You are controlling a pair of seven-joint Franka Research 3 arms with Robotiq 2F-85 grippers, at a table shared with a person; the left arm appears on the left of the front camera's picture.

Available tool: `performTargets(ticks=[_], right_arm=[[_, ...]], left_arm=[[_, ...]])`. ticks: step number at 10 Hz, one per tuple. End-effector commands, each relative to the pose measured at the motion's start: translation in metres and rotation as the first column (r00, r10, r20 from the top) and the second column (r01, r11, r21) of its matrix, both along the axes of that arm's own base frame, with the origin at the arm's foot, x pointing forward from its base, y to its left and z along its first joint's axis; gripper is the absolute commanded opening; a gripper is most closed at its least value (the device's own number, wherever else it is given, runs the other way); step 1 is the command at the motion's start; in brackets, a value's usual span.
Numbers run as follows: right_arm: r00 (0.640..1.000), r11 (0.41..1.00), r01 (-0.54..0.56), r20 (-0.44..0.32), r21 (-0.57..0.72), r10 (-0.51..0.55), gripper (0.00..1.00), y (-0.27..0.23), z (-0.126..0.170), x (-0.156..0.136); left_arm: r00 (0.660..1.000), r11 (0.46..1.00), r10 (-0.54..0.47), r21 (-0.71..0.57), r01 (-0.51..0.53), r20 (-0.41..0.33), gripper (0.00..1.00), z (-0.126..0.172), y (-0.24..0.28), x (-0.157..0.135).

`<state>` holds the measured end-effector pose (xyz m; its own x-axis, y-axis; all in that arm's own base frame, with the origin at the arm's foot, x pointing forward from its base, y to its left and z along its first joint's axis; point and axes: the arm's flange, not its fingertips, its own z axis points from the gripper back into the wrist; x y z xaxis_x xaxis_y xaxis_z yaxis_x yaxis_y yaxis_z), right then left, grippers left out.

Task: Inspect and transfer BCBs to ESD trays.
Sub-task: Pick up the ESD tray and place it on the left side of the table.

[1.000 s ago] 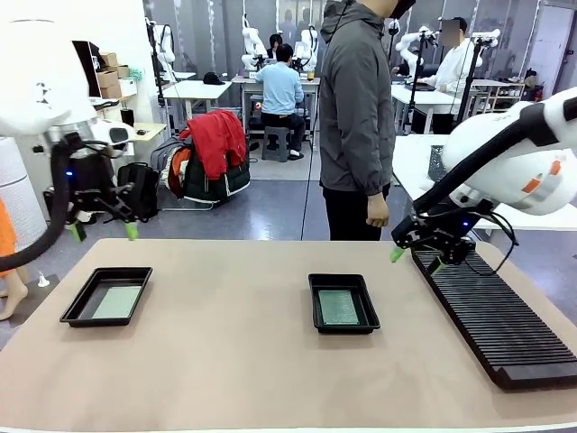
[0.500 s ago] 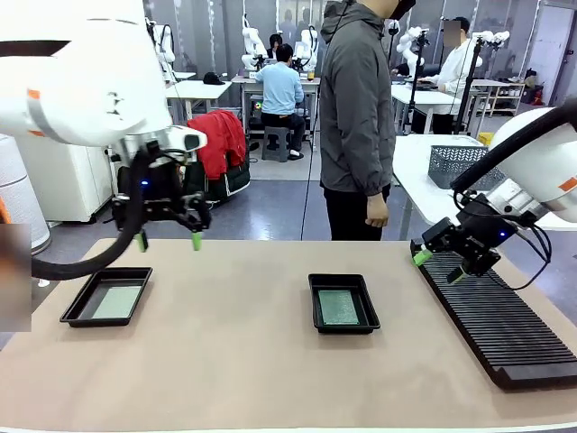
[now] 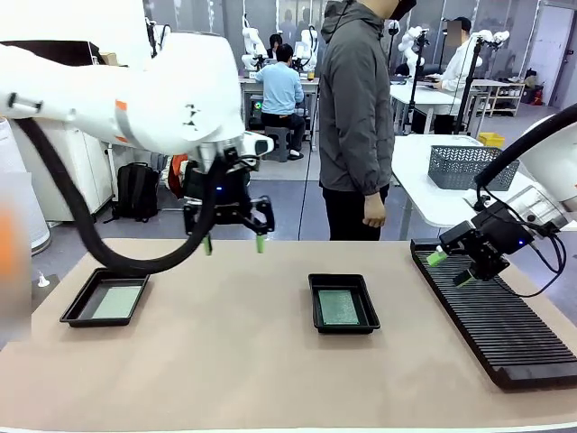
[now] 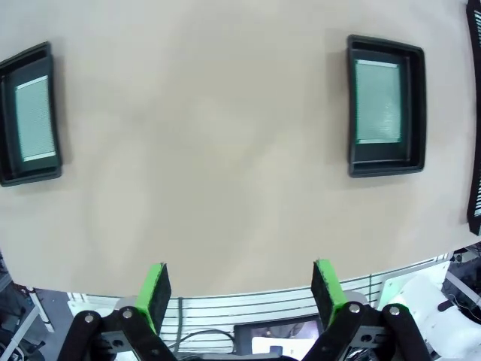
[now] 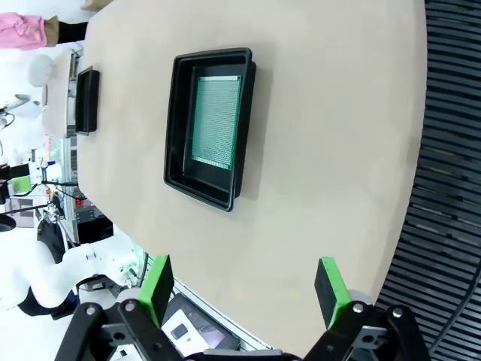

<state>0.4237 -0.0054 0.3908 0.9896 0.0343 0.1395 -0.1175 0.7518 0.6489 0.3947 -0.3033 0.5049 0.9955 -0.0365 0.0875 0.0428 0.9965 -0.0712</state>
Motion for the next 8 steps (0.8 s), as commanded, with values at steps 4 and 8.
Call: performTargets(ticks=[4, 8], right_arm=[[1.000, 0.999, -0.028, 0.005, 0.031, 0.028, 1.00, -0.011, -0.004, 0.003], [1.000, 0.999, -0.028, 0.005, 0.031, 0.028, 1.00, -0.011, -0.004, 0.003]], left_arm=[[1.000, 1.000, 0.011, 0.008, -0.011, 0.006, 1.00, -0.033, -0.075, 0.025], [1.000, 1.000, -0.002, 0.014, 0.002, 0.010, 1.00, -0.063, -0.119, 0.051]])
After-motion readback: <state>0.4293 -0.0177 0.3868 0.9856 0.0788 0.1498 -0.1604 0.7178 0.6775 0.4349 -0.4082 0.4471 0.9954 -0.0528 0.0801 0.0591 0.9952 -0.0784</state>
